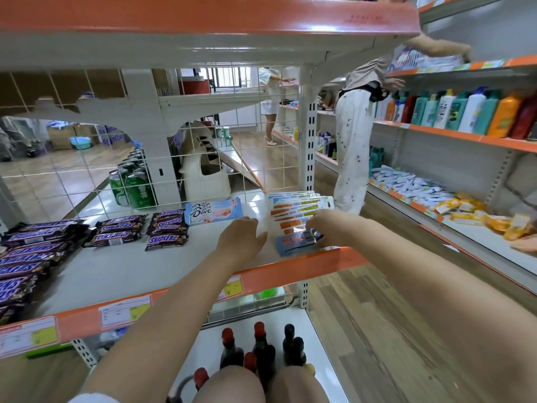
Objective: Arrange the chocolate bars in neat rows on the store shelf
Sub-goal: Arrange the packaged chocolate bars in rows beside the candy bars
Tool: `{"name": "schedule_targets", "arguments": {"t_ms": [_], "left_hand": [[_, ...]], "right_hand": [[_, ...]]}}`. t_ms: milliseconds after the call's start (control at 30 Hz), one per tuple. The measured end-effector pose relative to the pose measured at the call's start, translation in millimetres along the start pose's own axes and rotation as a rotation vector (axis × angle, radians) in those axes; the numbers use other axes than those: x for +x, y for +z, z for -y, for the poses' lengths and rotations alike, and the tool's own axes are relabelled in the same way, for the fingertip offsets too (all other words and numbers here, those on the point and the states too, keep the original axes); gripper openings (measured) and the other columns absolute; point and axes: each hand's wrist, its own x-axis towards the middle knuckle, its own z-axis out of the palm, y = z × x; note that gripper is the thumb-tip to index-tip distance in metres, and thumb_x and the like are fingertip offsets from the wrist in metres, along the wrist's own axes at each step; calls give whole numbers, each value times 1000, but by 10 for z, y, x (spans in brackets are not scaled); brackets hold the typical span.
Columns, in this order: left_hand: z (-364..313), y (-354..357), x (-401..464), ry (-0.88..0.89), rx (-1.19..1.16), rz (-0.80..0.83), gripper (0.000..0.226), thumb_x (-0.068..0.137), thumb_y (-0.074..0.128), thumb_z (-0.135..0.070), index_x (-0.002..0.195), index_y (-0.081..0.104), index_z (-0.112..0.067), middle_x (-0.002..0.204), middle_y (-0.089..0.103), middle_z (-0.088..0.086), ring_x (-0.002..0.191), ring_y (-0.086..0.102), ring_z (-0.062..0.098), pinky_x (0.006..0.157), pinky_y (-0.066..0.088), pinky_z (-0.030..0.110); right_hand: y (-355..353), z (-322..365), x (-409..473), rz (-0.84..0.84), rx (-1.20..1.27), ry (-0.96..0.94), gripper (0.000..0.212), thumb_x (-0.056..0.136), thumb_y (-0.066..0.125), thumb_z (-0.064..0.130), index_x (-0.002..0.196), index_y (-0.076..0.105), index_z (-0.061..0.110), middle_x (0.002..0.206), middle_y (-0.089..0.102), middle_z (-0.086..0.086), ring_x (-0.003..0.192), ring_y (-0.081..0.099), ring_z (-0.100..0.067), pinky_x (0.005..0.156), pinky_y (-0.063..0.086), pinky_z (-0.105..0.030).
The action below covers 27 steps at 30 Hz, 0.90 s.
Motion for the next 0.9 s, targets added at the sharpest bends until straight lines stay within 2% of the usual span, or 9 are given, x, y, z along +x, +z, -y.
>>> {"name": "schedule_targets", "arguments": {"t_ms": [167, 367, 467, 600, 767, 900], "left_hand": [[13, 48, 12, 3, -16, 12, 38, 97, 40, -37, 116, 53, -7, 121, 53, 11, 112, 51, 24, 88, 42, 32], [34, 65, 20, -1, -24, -7, 38, 98, 39, -37, 117, 53, -8, 120, 54, 10, 110, 53, 23, 86, 42, 30], [69, 74, 8, -2, -22, -9, 39, 98, 39, -37, 121, 51, -8, 123, 53, 9, 113, 51, 22, 88, 42, 30], [108, 50, -14, 12, -15, -51, 41, 97, 40, -36, 127, 48, -9, 129, 51, 9, 118, 49, 22, 92, 42, 31], [131, -68, -64, 52, -37, -164, 41, 97, 42, -29, 130, 45, -7, 132, 47, 8, 122, 44, 22, 93, 39, 31], [228, -153, -114, 119, 18, -216, 47, 96, 45, -26, 139, 37, -7, 141, 40, 7, 128, 37, 22, 99, 35, 30]], "right_hand": [[-40, 49, 38, 48, -185, -58, 35, 85, 63, 23, 116, 54, 10, 109, 59, -8, 99, 58, -26, 77, 50, -34], [-76, 77, 75, 72, -242, -73, 43, 83, 65, 20, 122, 50, 11, 115, 56, -7, 102, 58, -25, 69, 44, -31], [-26, 70, 49, -4, -255, -90, 44, 84, 61, 23, 124, 48, 11, 117, 54, -8, 102, 57, -26, 74, 47, -32], [-32, 73, -12, -72, -186, -46, 49, 84, 63, 25, 125, 43, 8, 120, 48, -8, 101, 57, -27, 65, 42, -31], [-129, 126, -57, -274, -230, -1, 50, 86, 57, 26, 129, 40, 8, 122, 45, -9, 109, 51, -25, 72, 45, -32], [-222, 264, -11, -413, -231, 57, 47, 85, 56, 27, 127, 43, 9, 123, 47, -9, 106, 53, -26, 66, 40, -29]]}}
